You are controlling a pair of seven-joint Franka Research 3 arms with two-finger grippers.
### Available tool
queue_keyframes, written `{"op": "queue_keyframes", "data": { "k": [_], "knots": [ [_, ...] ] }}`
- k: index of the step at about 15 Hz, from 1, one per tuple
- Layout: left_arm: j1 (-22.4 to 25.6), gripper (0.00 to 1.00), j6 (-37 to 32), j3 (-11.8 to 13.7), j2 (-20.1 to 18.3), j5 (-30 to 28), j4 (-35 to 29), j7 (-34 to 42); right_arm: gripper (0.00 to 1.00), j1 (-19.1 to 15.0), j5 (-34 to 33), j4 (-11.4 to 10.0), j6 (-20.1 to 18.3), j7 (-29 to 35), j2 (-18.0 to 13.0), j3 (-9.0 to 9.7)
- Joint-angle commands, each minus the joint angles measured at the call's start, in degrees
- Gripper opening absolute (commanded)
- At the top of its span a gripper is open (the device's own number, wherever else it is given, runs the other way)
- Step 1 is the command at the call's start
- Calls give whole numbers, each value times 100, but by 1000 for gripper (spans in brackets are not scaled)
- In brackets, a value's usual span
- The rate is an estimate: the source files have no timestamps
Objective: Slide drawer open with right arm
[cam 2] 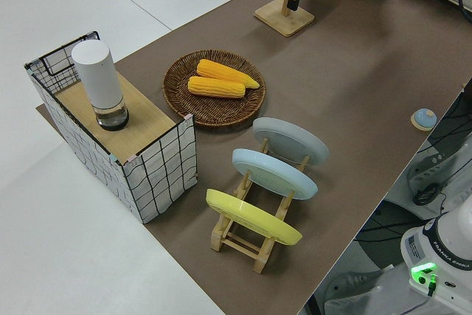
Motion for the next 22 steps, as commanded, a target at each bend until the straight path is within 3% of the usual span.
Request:
{"op": "queue_keyframes", "data": {
  "k": [1, 2, 5, 6, 8, 10, 12, 22],
  "knots": [
    [-27, 995, -27, 20, -51, 73, 4, 28, 987, -579, 541, -164, 101, -417, -263, 62],
    [-27, 998, -27, 20, -51, 73, 4, 36, 987, -729, 585, -182, 101, -426, -315, 88],
    [-36, 998, -35, 12, -51, 73, 4, 28, 987, -1826, 954, -261, 92, -690, -483, 649],
    [-27, 998, -27, 20, -42, 73, 4, 36, 987, -2046, 998, -261, 101, -681, -483, 738],
    [-27, 995, -27, 20, -51, 73, 4, 36, 987, -2337, 1208, -261, 101, -698, -483, 739],
    [-27, 995, -35, 20, -42, 73, 4, 36, 987, -2356, 1218, -261, 101, -672, -457, 721],
    [-36, 995, -27, 20, -42, 73, 4, 28, 987, -2251, 1218, -252, 92, -646, -422, 537],
    [-27, 995, -35, 20, -42, 73, 4, 36, 990, -2066, 1122, -182, 110, -646, -325, 449]
  ]
}}
